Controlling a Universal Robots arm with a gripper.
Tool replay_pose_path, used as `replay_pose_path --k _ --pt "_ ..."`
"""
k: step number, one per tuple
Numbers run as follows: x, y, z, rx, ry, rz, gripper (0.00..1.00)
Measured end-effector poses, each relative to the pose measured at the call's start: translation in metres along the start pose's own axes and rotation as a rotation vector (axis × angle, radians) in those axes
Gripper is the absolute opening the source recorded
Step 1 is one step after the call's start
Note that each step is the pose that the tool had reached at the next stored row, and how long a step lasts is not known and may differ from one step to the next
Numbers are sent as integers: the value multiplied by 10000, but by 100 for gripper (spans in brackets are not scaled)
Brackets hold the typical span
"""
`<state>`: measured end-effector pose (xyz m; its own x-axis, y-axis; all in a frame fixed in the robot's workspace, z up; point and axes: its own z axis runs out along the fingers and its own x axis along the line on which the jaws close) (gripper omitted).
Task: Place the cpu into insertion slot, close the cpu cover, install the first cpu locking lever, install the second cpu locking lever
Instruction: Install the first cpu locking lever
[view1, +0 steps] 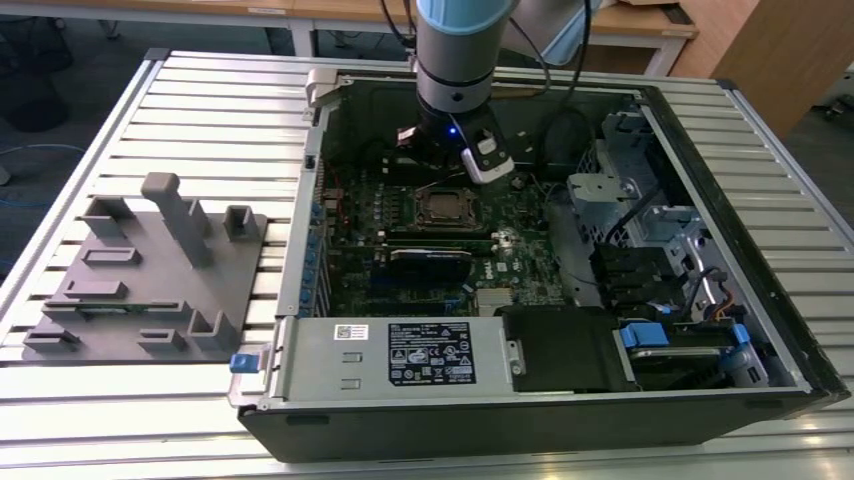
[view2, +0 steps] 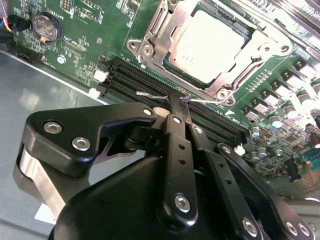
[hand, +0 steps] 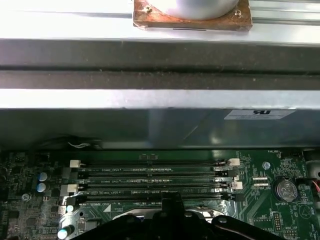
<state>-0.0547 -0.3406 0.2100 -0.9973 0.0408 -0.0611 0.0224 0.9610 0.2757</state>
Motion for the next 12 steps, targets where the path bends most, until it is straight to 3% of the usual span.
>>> replay_pose_path --k 5,12 --pt "1 -5 18 24 -77 259 10" --pt "2 -12 43 62 -247 850 10"
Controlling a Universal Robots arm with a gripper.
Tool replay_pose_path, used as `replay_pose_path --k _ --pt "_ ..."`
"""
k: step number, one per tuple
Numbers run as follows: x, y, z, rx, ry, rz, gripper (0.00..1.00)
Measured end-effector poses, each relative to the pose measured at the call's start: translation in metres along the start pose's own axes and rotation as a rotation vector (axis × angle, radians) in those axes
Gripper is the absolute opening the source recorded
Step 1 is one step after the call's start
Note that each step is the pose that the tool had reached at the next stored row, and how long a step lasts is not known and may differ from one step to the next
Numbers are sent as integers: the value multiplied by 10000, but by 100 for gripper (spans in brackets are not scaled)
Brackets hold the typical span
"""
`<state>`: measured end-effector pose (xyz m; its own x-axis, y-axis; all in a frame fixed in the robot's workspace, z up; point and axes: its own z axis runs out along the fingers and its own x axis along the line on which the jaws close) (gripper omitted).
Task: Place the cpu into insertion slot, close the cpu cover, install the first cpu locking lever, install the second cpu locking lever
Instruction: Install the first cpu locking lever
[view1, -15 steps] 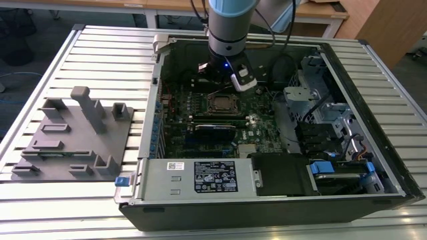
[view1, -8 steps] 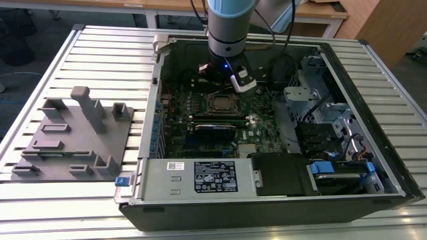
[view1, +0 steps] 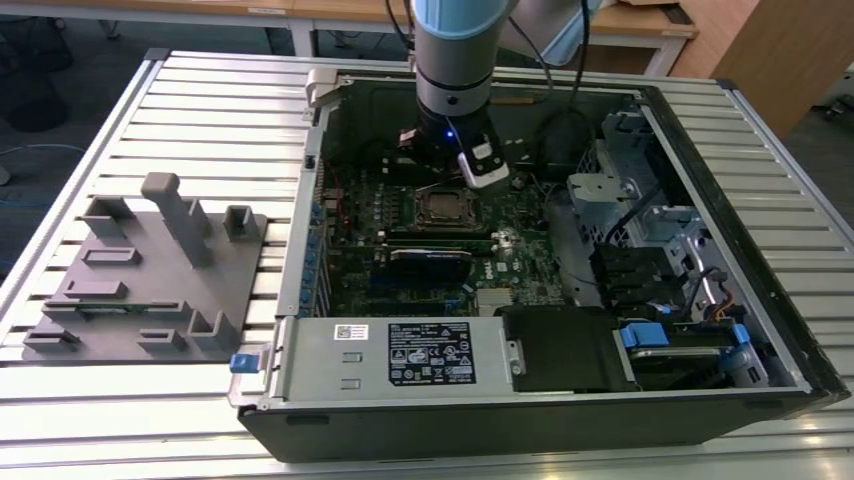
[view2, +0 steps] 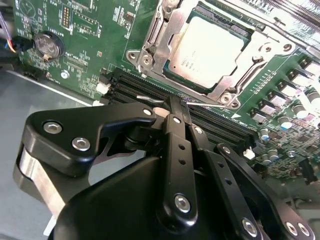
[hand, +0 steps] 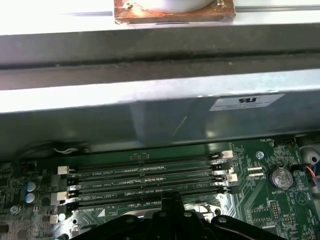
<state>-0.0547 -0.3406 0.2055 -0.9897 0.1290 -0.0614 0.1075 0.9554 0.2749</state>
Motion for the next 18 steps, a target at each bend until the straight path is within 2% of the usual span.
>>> replay_pose_path --k 18 --pt "25 51 48 54 -265 883 10"
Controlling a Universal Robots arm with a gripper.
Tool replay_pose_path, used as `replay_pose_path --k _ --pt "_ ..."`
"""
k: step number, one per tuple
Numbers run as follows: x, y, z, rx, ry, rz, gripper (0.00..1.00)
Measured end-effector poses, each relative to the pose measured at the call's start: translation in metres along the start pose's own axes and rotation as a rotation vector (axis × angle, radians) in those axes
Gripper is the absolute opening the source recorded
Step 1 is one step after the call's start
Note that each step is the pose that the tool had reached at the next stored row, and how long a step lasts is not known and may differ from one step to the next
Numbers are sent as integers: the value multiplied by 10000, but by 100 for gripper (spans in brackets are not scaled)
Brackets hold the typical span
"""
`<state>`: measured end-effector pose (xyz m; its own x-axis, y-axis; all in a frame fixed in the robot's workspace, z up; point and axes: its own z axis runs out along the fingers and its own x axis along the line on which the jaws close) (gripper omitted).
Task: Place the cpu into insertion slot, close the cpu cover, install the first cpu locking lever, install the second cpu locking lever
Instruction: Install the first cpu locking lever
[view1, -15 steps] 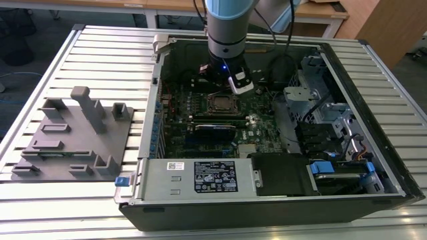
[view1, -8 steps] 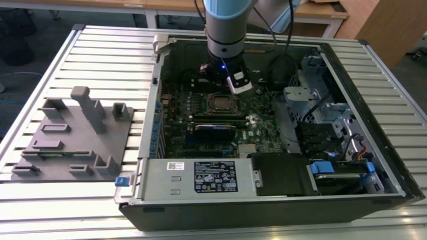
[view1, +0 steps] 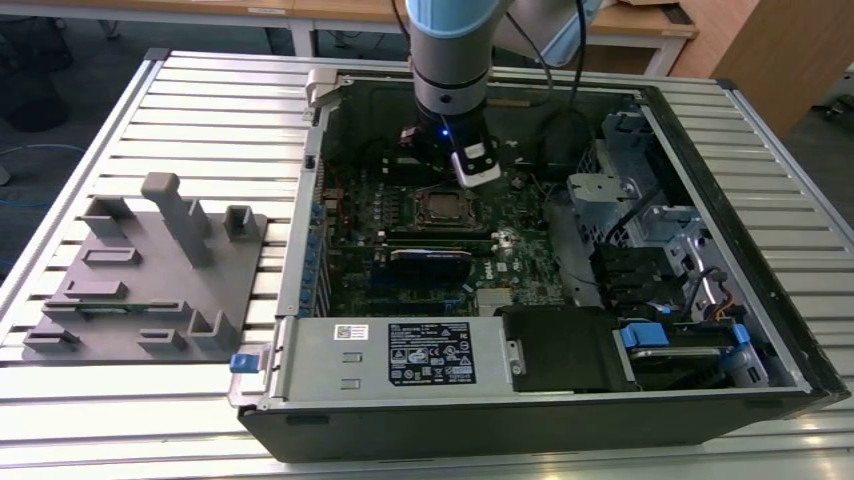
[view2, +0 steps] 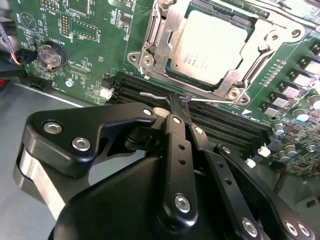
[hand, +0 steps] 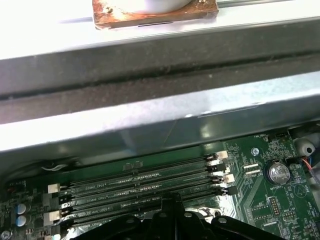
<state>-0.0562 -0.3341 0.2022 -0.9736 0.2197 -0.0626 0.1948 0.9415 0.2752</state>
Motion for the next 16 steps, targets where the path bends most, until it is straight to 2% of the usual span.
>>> replay_pose_path --k 3,7,9,12,16 --pt "2 0 1 4 -44 27 10" --pt "9 -2 4 -48 -324 -51 10" --pt "13 -3 6 -71 -422 -77 10" --pt "27 -7 7 -87 -491 -96 10" --pt "46 -13 14 -95 -527 -104 10"
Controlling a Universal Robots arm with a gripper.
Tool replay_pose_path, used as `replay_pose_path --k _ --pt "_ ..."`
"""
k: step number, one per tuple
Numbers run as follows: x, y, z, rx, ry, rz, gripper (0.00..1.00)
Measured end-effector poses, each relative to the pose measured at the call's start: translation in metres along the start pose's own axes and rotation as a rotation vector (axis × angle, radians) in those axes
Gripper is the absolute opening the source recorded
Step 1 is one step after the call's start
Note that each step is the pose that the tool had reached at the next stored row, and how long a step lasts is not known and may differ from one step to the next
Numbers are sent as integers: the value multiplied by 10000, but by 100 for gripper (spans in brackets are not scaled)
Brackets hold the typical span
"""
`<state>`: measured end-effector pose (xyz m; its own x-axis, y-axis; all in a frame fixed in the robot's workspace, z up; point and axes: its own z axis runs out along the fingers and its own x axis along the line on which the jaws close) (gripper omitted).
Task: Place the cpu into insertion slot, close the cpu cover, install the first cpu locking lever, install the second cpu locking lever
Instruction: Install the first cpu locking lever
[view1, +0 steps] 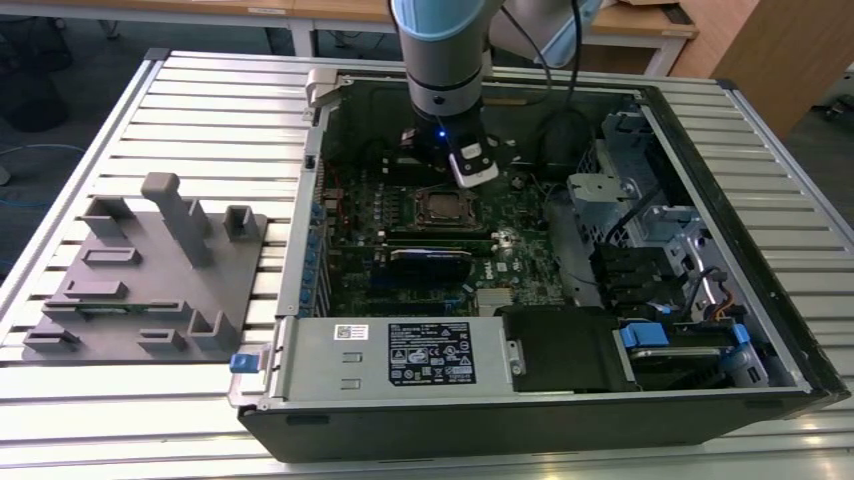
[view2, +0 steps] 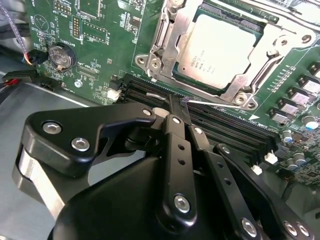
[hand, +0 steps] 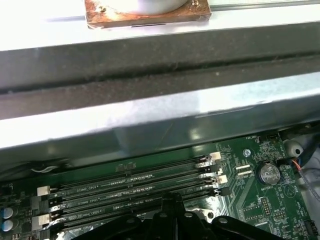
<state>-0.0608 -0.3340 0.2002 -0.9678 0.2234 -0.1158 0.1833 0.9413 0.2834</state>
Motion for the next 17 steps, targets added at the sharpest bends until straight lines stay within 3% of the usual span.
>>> replay_pose_path --k 11,17 --pt "30 9 9 14 -63 -19 10" --pt "48 12 15 0 -209 -61 10"
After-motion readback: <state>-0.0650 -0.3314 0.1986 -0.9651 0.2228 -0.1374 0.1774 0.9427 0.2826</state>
